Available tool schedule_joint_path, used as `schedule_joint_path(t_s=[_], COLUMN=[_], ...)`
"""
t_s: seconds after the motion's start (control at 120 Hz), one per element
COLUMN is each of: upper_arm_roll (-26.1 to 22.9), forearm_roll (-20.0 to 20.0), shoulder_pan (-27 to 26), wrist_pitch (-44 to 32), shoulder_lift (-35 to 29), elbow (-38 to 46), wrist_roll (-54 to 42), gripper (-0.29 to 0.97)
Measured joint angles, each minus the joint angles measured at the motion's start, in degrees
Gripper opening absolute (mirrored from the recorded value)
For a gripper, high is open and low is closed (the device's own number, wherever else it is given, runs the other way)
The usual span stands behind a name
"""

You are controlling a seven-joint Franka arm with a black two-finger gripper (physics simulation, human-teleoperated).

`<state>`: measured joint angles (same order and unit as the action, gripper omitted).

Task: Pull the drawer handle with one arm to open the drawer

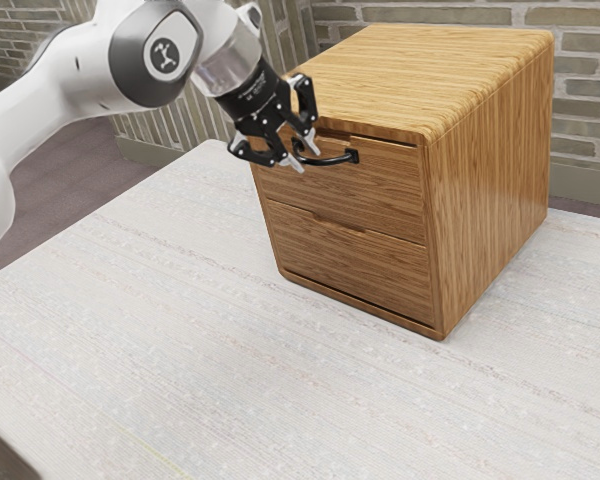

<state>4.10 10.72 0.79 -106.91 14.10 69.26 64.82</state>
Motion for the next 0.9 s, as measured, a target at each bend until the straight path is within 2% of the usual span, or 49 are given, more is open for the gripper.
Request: schedule_joint_path(t_s=[0.425, 0.9], upper_arm_roll=[0.1, 0.2], forearm_roll=[0.2, 0.8], shoulder_pan=[0.0, 0.2], wrist_pitch=[-0.2, -0.3], shoulder_lift=[0.1, -5.0], elbow=[1.2, 6.9], wrist_roll=[-0.7, -1.0], gripper=[0.01, -0.05])
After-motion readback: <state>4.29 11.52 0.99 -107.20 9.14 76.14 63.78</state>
